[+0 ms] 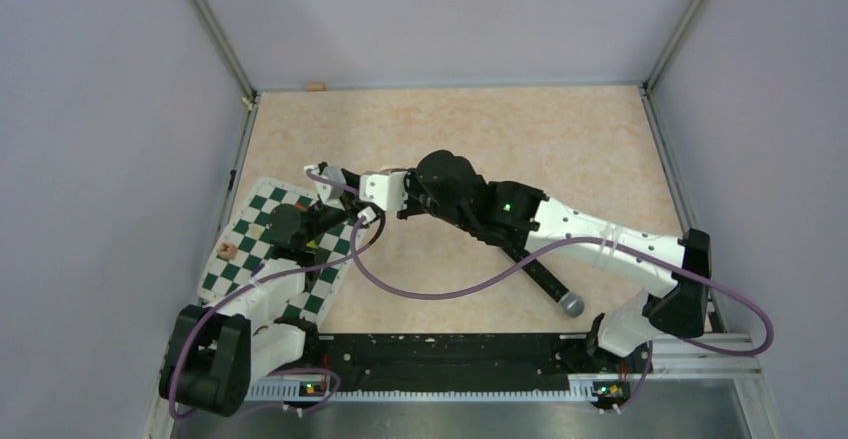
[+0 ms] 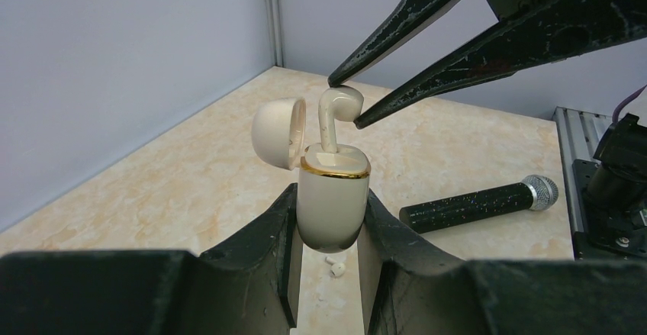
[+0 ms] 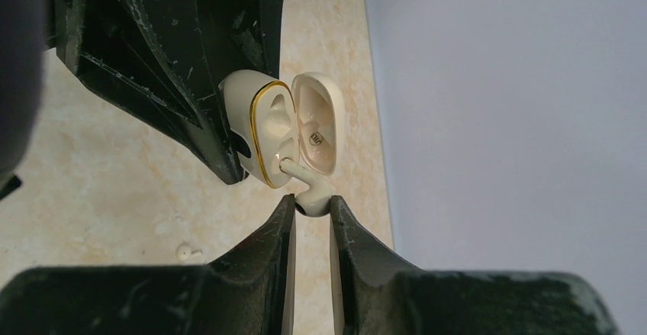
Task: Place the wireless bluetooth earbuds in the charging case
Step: Place the earbud in the charging case.
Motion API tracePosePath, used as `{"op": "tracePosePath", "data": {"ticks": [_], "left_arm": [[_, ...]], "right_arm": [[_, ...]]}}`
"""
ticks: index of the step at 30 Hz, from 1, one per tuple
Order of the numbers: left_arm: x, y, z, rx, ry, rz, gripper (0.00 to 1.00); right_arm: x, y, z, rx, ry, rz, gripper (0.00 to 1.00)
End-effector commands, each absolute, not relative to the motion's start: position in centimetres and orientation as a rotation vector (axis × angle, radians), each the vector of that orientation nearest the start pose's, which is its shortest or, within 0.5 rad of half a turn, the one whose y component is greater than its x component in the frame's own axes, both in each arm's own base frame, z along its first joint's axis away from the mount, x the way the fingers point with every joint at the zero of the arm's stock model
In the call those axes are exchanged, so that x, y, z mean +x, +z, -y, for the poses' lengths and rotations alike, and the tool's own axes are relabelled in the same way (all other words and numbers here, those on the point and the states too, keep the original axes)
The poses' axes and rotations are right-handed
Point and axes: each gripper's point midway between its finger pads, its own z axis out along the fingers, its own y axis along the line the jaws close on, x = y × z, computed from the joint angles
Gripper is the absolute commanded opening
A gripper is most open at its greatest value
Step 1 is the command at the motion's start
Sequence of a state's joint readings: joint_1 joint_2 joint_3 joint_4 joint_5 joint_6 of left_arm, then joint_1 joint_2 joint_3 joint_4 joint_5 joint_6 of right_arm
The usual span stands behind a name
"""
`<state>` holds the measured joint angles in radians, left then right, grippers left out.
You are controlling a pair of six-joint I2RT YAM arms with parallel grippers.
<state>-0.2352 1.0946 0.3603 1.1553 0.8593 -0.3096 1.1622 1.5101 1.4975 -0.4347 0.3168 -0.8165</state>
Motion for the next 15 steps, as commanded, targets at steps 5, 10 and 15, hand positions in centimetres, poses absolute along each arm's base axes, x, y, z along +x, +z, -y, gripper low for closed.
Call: {"op": "tracePosePath", "data": {"ticks": [5, 10, 15], "left_arm": [[25.77, 29.31, 20.42, 0.749, -0.914, -1.045, 0.01], [25.82, 29.27, 20.43, 0.749, -0.915, -1.047, 0.01], [25.77, 29.30, 20.45, 0.751, -0.916, -1.045, 0.01]], "right_arm": [[24.44, 31.68, -38.15, -1.549, -0.029, -1.236, 0.02], [24.02, 31.42, -38.48, -1.565, -0.013, -1.232, 0.07], [23.98, 31.30, -38.83, -1.564, -0.002, -1.236, 0.13]]}}
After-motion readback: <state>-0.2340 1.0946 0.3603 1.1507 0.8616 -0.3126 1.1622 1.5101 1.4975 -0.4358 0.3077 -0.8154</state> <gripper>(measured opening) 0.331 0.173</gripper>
